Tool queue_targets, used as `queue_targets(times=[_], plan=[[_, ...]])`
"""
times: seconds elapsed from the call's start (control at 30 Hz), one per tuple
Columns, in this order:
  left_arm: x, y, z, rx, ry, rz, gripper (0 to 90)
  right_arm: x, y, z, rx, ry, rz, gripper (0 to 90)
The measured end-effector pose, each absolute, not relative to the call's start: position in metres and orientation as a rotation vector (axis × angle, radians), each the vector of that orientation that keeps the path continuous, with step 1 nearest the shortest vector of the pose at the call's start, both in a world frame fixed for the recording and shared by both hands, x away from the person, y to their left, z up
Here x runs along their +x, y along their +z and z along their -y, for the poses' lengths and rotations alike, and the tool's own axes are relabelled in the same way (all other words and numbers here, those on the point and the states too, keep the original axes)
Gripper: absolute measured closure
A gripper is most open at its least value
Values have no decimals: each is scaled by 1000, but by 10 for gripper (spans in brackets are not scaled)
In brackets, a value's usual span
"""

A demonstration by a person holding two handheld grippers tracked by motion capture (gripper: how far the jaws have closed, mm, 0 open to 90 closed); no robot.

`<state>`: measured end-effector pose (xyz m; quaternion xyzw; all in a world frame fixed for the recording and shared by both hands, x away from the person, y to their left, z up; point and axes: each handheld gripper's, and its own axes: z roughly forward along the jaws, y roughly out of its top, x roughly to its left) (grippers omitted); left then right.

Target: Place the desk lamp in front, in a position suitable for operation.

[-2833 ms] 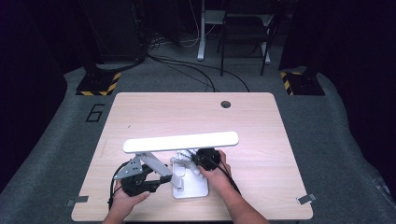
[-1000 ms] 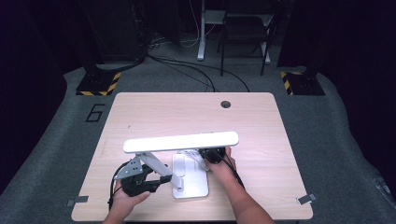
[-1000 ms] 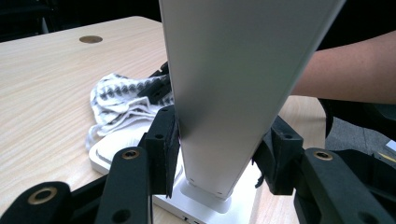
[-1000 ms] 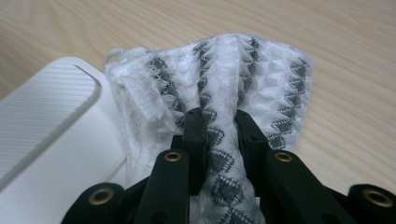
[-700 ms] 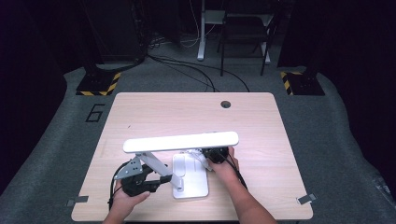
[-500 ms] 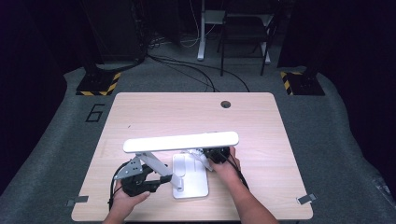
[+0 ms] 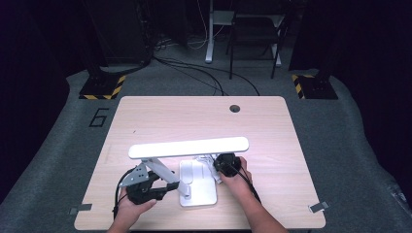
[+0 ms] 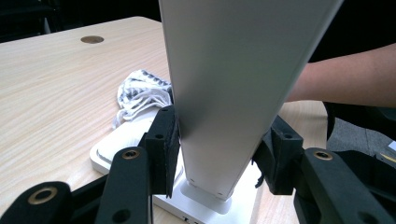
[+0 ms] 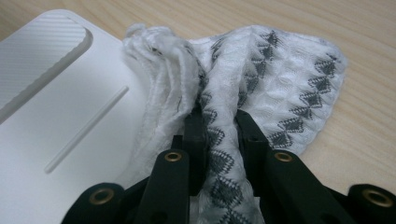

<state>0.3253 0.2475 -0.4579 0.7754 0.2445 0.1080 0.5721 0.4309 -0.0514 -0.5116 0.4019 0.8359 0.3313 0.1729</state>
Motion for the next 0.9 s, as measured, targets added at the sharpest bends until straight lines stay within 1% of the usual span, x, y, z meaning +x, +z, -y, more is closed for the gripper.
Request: queue_targets(times=[0.67,0.9], plan=[[324,-458,-247,1825,263,-576,545,392,-514,57,1145,984,-2375,779],[324,-458,-247,1826,268,-576,545,376,-514,61,1069,985,-2409,779]])
